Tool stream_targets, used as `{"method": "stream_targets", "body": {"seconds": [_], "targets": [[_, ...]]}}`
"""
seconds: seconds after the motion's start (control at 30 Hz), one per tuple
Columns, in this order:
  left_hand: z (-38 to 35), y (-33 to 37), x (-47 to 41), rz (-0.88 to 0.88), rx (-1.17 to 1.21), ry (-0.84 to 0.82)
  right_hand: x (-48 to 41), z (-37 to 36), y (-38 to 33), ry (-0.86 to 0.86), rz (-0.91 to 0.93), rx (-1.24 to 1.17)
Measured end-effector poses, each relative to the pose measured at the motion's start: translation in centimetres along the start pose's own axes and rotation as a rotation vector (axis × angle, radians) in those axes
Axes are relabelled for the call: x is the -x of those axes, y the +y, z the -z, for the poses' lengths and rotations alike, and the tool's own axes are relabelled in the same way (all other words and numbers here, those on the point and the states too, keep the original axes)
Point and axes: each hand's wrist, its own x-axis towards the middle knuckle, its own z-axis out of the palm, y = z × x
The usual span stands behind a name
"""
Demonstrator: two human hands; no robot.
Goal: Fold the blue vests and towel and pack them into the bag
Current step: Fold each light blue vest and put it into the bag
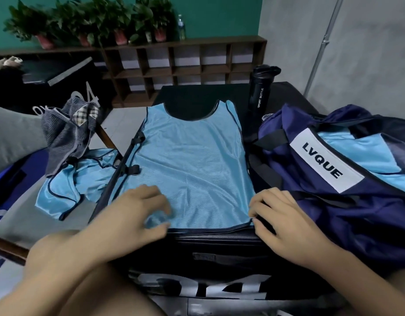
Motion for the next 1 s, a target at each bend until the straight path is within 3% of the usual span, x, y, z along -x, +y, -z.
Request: {"method": "stream_targets", "body": {"seconds": [0.1,0.27,0.67,1.0], "targets": [[-3.2,4.4,-2.6,-0.125,0.068,-0.029,0.2,0.0,0.1,-0.007,-0.018,-0.001],[-6.7,8.5,-5.9,-0.255,-0.021,0.012,0.4,0.1,0.1,-0.013,-0.029,-0.014],[-7.2,9.2,-8.0,-0.225,-0.152,0.042,-0.1,-0.3,-1.1,0.002,-0.069,0.019],[-4.6,8.8,-7.6,-0.040,0.324,0.070,-2.9,-1.2,-2.7,0.069,-0.036,0.027]]}}
